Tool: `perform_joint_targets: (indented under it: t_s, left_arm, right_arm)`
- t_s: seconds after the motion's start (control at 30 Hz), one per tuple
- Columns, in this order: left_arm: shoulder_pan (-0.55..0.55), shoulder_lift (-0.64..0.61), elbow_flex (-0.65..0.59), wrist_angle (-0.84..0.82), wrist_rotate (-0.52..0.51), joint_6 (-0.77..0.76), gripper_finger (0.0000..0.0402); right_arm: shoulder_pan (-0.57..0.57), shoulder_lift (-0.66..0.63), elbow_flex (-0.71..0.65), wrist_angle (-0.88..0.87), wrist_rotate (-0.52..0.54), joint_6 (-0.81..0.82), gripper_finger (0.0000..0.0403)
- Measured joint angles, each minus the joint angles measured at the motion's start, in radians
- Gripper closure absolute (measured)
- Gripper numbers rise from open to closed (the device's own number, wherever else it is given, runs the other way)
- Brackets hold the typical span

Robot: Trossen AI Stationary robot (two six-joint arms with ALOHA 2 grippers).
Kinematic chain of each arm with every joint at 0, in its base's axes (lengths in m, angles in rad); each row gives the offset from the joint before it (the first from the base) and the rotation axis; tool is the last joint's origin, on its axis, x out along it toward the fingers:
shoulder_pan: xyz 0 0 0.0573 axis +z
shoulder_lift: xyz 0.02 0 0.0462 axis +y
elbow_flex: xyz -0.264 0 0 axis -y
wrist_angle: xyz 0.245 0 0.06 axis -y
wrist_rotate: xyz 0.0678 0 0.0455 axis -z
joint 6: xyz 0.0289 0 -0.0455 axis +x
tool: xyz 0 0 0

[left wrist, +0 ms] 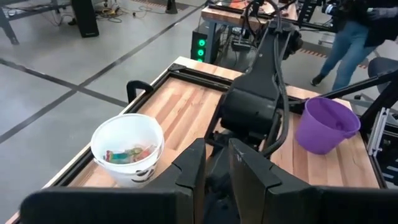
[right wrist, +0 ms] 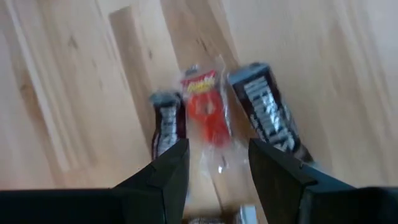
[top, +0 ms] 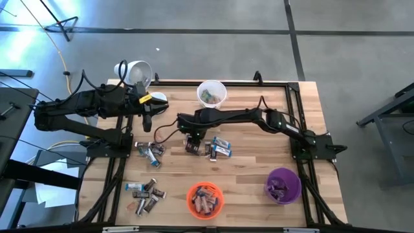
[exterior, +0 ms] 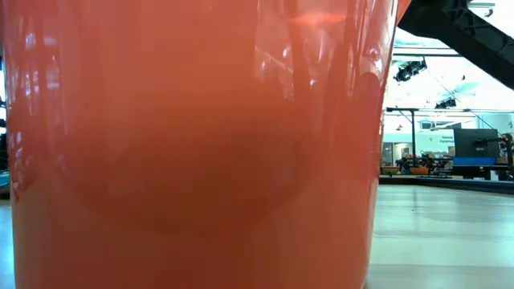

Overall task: Organize candy in baskets
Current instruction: Put the red gummy into the white bucket

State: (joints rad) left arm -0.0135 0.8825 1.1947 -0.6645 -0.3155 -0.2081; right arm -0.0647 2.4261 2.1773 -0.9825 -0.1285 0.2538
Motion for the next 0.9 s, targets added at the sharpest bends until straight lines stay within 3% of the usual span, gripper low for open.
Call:
perform_joint_targets:
  t_s: [0.9]
  left_arm:
    - [0.0, 0.0, 0.0, 0.002, -0.002, -0.026, 0.0346]
  right_arm:
    - [-0.013, 0.103, 0.006, 0.048, -0.067, 0.0, 0.0242]
